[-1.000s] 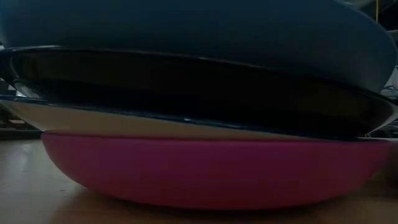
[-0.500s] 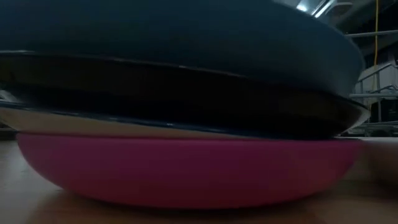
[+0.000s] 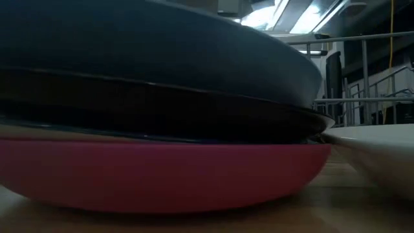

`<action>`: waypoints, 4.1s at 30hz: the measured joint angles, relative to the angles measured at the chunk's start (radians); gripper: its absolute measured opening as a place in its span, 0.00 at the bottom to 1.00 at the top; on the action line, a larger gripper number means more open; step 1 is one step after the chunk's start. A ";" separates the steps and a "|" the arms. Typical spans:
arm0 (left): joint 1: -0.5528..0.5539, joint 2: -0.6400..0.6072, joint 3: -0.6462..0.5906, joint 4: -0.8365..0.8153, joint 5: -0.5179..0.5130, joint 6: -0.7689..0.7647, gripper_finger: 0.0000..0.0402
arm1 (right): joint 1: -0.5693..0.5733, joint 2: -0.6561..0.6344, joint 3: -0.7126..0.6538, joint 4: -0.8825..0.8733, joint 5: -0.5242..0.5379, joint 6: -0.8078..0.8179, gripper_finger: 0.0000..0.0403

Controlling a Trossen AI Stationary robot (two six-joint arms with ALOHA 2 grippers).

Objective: Sort dishes
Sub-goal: Put the white plate in the dish rack

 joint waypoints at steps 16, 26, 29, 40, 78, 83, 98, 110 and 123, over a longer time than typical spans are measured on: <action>0.000 0.000 0.000 0.000 -0.099 -0.017 0.40 | 0.000 0.001 0.003 -0.001 0.087 -0.001 0.04; 0.028 0.000 0.000 0.000 -0.148 -0.232 0.40 | 0.003 0.001 0.086 -0.074 0.082 -0.055 0.04; 0.039 0.000 0.000 0.000 -0.148 -0.264 0.40 | 0.002 -0.001 0.120 -0.146 0.093 -0.055 0.04; 0.076 0.000 0.000 -0.002 -0.148 -0.455 0.40 | 0.002 -0.001 0.254 -0.399 0.090 -0.054 0.05; 0.108 0.066 0.001 -0.061 -0.143 -0.875 0.40 | -0.056 -0.003 0.353 -0.467 0.223 -0.181 0.04; 0.108 0.066 0.001 -0.052 -0.120 -0.896 0.40 | -0.057 -0.003 0.353 -0.463 0.240 -0.187 0.04; 0.108 0.066 0.001 0.029 -0.045 -0.873 0.33 | -0.101 -0.002 0.432 -0.474 0.348 -0.378 0.05; 0.108 0.066 -0.002 0.001 -0.012 -0.870 0.12 | -0.135 -0.003 0.521 -0.473 0.253 -0.539 0.27; 0.106 0.064 -0.001 0.019 0.017 -0.862 0.12 | -0.135 -0.004 0.678 -0.550 0.160 -0.666 0.36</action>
